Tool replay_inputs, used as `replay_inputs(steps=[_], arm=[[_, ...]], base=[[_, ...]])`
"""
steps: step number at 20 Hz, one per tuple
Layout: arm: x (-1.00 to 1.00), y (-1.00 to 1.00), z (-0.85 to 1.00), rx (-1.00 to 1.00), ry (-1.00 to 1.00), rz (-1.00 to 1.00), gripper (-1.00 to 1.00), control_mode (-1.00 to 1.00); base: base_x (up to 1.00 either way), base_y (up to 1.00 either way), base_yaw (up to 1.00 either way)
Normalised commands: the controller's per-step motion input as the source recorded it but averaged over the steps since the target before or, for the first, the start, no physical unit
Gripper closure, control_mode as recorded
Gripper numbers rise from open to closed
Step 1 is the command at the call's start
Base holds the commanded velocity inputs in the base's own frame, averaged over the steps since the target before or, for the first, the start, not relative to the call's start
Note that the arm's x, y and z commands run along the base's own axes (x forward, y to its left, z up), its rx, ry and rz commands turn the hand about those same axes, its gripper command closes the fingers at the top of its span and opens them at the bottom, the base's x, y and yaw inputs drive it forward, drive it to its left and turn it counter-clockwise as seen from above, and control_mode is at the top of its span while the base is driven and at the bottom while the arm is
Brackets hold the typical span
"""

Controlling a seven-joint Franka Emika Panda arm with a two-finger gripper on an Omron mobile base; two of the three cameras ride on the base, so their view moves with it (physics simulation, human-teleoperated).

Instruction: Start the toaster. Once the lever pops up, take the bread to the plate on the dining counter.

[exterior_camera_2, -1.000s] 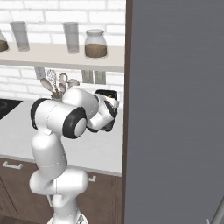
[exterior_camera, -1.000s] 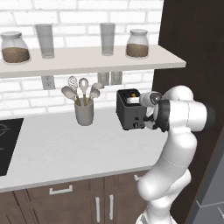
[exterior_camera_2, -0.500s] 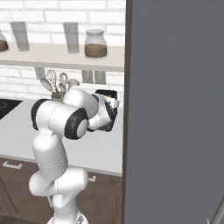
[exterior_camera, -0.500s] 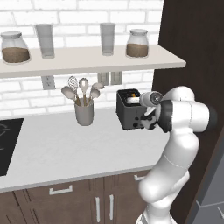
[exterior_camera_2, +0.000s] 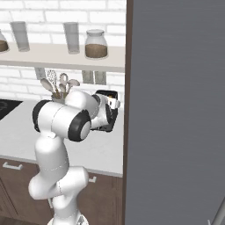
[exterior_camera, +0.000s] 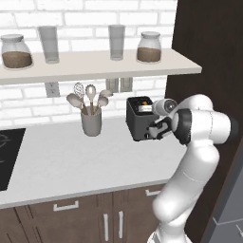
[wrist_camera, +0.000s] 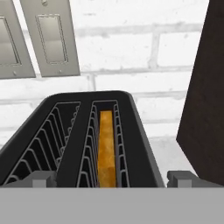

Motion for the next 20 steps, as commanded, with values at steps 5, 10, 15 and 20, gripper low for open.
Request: replay_inputs(steps=[5,10,15,20], arm=[[0.00,0.00,0.00,-0.01,0.00,0.00,-1.00,-1.00],[0.00,0.00,0.00,-0.03,0.00,0.00,-1.00,-1.00],[0.00,0.00,0.00,-0.03,0.00,0.00,-1.00,-1.00],[0.00,0.04,-0.01,-0.06,0.00,0.00,-1.00,-1.00]], base=[[0.00,0.00,0.00],[0.00,0.00,0.00],[0.00,0.00,0.00],[0.00,0.00,0.00]])
